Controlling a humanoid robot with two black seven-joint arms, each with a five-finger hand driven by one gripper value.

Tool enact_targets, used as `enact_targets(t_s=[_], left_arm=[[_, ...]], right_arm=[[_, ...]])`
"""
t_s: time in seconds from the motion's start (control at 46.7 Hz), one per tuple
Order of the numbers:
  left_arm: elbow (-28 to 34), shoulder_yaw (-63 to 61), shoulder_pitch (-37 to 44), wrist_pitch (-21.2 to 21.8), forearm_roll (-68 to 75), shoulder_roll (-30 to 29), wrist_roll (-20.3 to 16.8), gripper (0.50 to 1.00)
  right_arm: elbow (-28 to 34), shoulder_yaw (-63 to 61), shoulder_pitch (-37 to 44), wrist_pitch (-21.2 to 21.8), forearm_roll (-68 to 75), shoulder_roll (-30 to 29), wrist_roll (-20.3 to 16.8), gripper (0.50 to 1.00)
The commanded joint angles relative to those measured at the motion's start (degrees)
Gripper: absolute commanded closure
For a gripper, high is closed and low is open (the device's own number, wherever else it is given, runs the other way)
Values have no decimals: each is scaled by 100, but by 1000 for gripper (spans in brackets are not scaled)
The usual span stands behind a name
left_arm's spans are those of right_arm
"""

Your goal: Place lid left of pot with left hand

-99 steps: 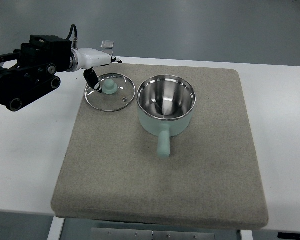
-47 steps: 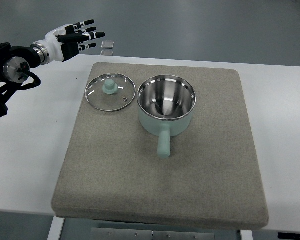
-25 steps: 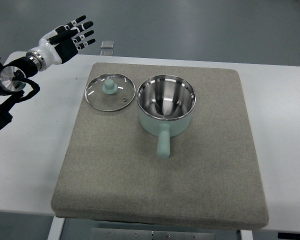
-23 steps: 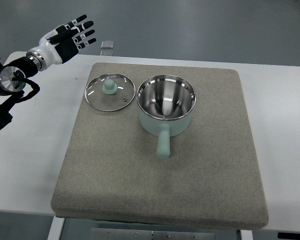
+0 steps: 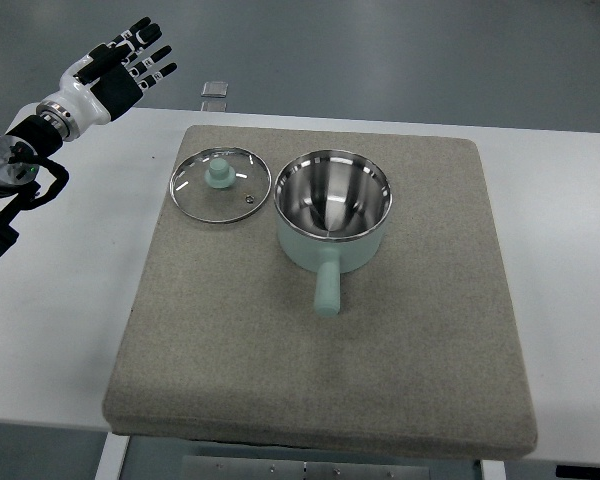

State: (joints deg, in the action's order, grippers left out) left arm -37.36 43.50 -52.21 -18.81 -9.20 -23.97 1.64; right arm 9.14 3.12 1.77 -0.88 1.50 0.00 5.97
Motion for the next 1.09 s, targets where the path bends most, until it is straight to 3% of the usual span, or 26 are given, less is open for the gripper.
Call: enact_targets(t_s=[0.0, 1.071], left_arm=[[1, -17, 35, 0, 41, -2, -5, 504], [-8, -70, 167, -26, 94, 15, -5, 504]], right_arm=[[0, -5, -1, 0, 0, 0, 0, 576], [88, -14, -1, 61, 17, 0, -44, 576]])
